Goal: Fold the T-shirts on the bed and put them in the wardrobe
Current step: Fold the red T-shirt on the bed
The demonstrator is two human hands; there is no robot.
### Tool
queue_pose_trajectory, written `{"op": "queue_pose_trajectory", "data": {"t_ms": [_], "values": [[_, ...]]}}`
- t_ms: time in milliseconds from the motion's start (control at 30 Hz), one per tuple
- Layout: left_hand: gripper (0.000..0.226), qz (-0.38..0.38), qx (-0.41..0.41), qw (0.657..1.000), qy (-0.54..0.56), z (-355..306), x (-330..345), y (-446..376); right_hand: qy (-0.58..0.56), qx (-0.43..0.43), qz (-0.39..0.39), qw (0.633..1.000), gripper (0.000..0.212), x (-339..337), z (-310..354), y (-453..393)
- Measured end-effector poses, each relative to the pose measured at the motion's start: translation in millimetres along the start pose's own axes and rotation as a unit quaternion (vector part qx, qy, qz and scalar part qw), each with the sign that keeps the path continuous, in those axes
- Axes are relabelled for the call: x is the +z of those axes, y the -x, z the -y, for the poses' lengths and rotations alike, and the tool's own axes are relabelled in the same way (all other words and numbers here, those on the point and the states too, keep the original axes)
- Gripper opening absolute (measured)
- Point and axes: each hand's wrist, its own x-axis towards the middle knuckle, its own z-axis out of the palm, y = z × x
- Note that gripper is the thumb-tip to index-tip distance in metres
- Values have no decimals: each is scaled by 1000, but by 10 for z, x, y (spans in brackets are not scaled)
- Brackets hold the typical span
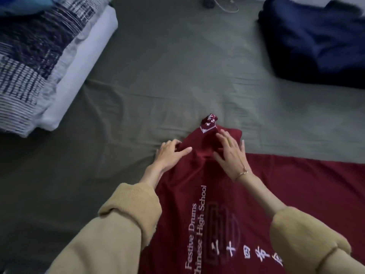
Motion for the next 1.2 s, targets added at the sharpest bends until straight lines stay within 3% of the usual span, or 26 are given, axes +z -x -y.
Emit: {"op": "queue_pose_trajectory", "data": {"t_ms": [67, 167, 233, 333, 467, 533, 667, 800, 967, 1200], "values": [[31, -22, 0, 999, 39, 14, 2, -177, -7, 30, 14, 999, 61, -101, -69, -365], [23, -37, 73, 997, -5, 169, 24, -295, -36, 73, 53, 995, 69, -135, -78, -837], [26, -20, 93, 995, 35, 256, 33, -318, -15, 87, 69, 994, 72, -94, -46, -1056], [15, 22, 92, 989, 111, 324, 10, -380, 20, 86, 74, 993, 59, -23, 3, -1320], [17, 26, 46, 972, 228, 348, 35, -412, -86, 17, 41, 995, 29, -10, 64, -1557], [12, 19, 11, 958, 286, 349, 29, -434, -149, 19, 38, 988, 34, -41, 119, -1620], [24, 21, 49, 957, 284, 401, 22, -434, -207, 24, 26, 978, 38, -48, 170, -1669], [23, -28, 95, 959, 267, 414, 101, -398, -254, 46, 85, 962, 26, -100, 111, -1691], [13, -20, 119, 961, 249, 418, 70, -398, -83, 33, 142, 986, 12, -172, -55, -1668], [42, -57, 140, 966, 208, 493, 142, -420, -53, 31, 53, 997, 28, 54, -120, -1701]]}}
